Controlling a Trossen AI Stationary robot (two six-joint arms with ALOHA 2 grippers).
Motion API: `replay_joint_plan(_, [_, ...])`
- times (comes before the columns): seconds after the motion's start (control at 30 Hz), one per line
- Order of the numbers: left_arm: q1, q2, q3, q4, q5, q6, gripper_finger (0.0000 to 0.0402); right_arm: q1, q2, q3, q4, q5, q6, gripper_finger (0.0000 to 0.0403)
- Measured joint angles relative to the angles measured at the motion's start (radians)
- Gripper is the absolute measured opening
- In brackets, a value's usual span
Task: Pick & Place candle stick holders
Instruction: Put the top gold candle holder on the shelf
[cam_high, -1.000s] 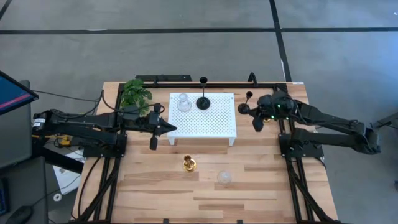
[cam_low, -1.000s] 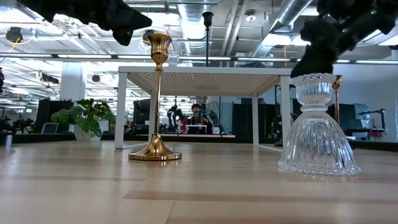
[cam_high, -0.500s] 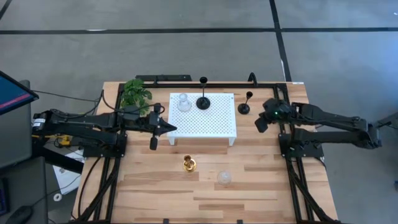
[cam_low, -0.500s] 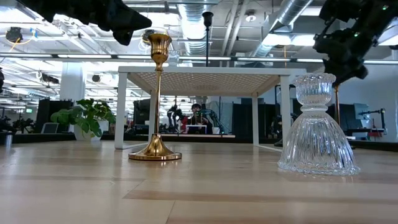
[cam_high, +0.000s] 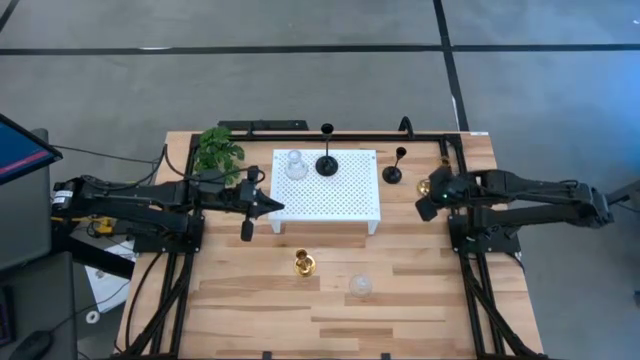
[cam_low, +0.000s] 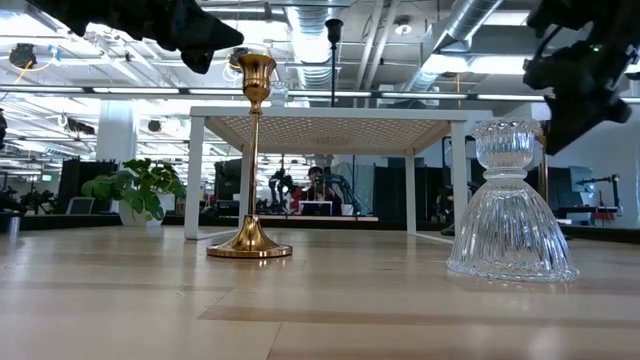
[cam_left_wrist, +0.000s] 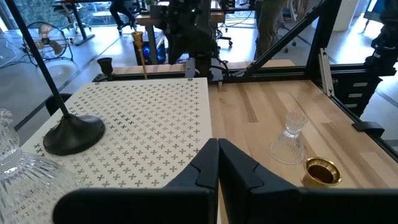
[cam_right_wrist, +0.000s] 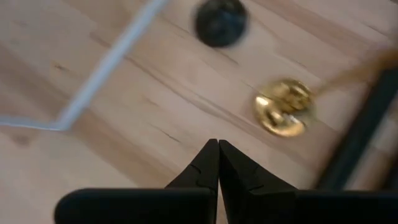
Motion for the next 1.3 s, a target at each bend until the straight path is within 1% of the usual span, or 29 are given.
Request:
replay_joint_plan(0.2, [0.0,0.0,0.0,0.0,0.0,0.0,0.0007,0.024,0.0,0.0,-0.134,0.049,0.108,0.0])
replay_joint_plan(0.33, [0.0,0.0,0.0,-0.001,0.0,0.0,0.0005,0.031,0.0,0.0,-0.136,0.048,0.113,0.0])
replay_joint_plan(0.5, [0.0,0.0,0.0,-0.001,0.0,0.0,0.0008,0.03,0.0,0.0,-0.135,-0.013,0.089,0.0])
replay_joint_plan(0.63, [0.0,0.0,0.0,-0.001,0.0,0.0,0.0005,0.03,0.0,0.0,-0.131,-0.018,0.065,0.0])
replay_joint_plan(0.77, [0.0,0.0,0.0,-0.005,0.0,0.0,0.0006,0.03,0.0,0.0,-0.13,-0.078,0.065,0.0])
replay_joint_plan(1.0, [0.0,0.0,0.0,-0.013,0.0,0.0,0.0006,0.03,0.0,0.0,-0.131,-0.152,0.207,0.0])
replay_joint_plan(1.1, [0.0,0.0,0.0,-0.014,0.0,0.0,0.0005,0.03,0.0,-0.001,-0.133,-0.13,0.207,0.0])
replay_joint_plan(1.2, [0.0,0.0,0.0,-0.015,0.0,0.0,0.0008,0.03,0.002,-0.001,-0.132,-0.059,0.172,0.0002])
replay_joint_plan(1.3, [0.0,0.0,0.0,-0.015,0.0,0.0,0.0009,0.03,0.015,-0.001,-0.12,-0.011,0.15,0.0019])
